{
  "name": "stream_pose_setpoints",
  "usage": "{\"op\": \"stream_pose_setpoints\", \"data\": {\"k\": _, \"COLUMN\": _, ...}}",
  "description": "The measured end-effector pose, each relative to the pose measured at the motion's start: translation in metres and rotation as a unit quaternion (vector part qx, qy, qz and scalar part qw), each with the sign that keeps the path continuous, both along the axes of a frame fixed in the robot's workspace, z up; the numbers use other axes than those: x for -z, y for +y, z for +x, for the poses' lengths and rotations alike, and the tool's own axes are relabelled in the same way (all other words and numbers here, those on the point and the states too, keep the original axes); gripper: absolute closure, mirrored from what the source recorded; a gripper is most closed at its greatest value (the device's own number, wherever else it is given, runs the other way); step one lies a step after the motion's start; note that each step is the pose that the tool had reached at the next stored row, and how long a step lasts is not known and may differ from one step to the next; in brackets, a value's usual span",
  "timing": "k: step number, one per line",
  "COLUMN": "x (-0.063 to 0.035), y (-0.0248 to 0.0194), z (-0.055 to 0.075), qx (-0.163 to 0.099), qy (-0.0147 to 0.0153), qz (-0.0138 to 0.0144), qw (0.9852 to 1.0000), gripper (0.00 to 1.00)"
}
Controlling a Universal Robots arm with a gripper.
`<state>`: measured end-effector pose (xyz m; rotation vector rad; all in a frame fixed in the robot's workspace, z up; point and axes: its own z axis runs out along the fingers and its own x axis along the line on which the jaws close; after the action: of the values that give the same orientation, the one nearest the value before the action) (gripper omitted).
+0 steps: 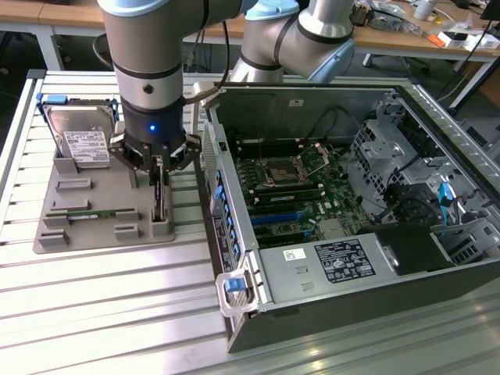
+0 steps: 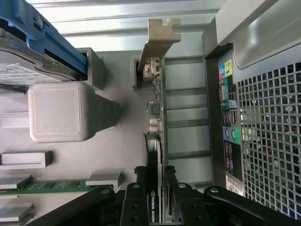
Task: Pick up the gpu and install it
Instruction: 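Pick up the gpu and move the gpu toward the slot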
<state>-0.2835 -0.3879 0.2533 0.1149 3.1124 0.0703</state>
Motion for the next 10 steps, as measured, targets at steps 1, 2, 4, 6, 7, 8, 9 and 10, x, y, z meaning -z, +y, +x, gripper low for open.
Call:
{"op": "stream_pose_setpoints", "data": {"k": 1, "x": -0.0017, "y": 0.0000, "z": 0.000, "qx": 0.000, "qy": 0.0000, "qz": 0.0000, "qw": 1.0000, "gripper": 0.74}}
{"op": "stream_pose_setpoints", "data": {"k": 2, "x": -0.0040, "y": 0.0000, "z": 0.000, "qx": 0.000, "qy": 0.0000, "qz": 0.0000, "qw": 1.0000, "gripper": 0.74}}
{"op": "stream_pose_setpoints", "data": {"k": 4, "x": -0.0091, "y": 0.0000, "z": 0.000, "qx": 0.000, "qy": 0.0000, "qz": 0.0000, "qw": 1.0000, "gripper": 0.74}}
{"op": "stream_pose_setpoints", "data": {"k": 6, "x": -0.0135, "y": 0.0000, "z": 0.000, "qx": 0.000, "qy": 0.0000, "qz": 0.0000, "qw": 1.0000, "gripper": 0.74}}
{"op": "stream_pose_setpoints", "data": {"k": 7, "x": -0.0157, "y": 0.0000, "z": 0.000, "qx": 0.000, "qy": 0.0000, "qz": 0.0000, "qw": 1.0000, "gripper": 0.74}}
{"op": "stream_pose_setpoints", "data": {"k": 8, "x": -0.0179, "y": 0.0000, "z": 0.000, "qx": 0.000, "qy": 0.0000, "qz": 0.0000, "qw": 1.0000, "gripper": 0.74}}
{"op": "stream_pose_setpoints", "data": {"k": 9, "x": -0.0201, "y": 0.0000, "z": 0.000, "qx": 0.000, "qy": 0.0000, "qz": 0.0000, "qw": 1.0000, "gripper": 0.74}}
{"op": "stream_pose_setpoints", "data": {"k": 10, "x": -0.0235, "y": 0.0000, "z": 0.000, "qx": 0.000, "qy": 0.0000, "qz": 0.0000, "qw": 1.0000, "gripper": 0.74}}
